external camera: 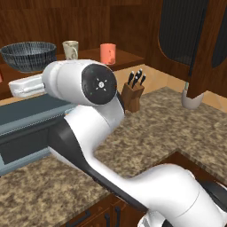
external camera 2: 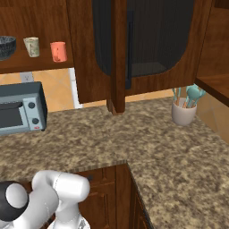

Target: Gather all objects into one cabinet and sort the glasses and bowls to opposite sides.

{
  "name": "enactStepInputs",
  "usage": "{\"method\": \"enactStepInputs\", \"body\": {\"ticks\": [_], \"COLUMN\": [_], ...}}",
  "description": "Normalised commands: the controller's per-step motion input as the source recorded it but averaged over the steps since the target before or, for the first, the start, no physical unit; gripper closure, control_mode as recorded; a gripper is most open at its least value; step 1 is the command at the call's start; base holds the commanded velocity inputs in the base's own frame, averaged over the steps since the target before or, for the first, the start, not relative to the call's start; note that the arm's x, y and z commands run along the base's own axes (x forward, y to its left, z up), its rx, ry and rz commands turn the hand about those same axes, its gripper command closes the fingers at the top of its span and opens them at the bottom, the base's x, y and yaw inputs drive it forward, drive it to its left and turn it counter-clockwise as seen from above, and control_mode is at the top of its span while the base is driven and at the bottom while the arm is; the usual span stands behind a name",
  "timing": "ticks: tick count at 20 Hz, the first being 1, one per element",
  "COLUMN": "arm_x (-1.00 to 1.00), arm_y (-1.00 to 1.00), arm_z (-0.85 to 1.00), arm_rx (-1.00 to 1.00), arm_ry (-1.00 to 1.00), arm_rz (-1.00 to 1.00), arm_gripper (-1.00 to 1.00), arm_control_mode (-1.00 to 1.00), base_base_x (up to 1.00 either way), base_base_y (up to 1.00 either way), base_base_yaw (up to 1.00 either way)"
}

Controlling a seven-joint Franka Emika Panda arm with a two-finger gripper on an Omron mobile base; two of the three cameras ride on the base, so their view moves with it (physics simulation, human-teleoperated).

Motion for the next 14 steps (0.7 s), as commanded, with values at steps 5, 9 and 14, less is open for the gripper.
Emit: {"method": "enactStepInputs", "body": {"ticks": [5,9,14], "arm_x": [0.32,0.09,0.18], "arm_y": [0.48,0.54,0.49], "arm_z": [-0.3,-0.01,-0.01], "arm_rx": [0.0,0.0,0.0], "arm_ry": [0.06,0.01,0.0], "arm_rz": [0.0,0.0,0.01], "arm_gripper": [-1.0,-1.0,-1.0], "arm_control_mode": [-1.0,-1.0,-1.0], "base_base_x": [0.0,0.0,0.0], "base_base_y": [0.0,0.0,0.0], "base_base_yaw": [0.0,0.0,0.0]}}
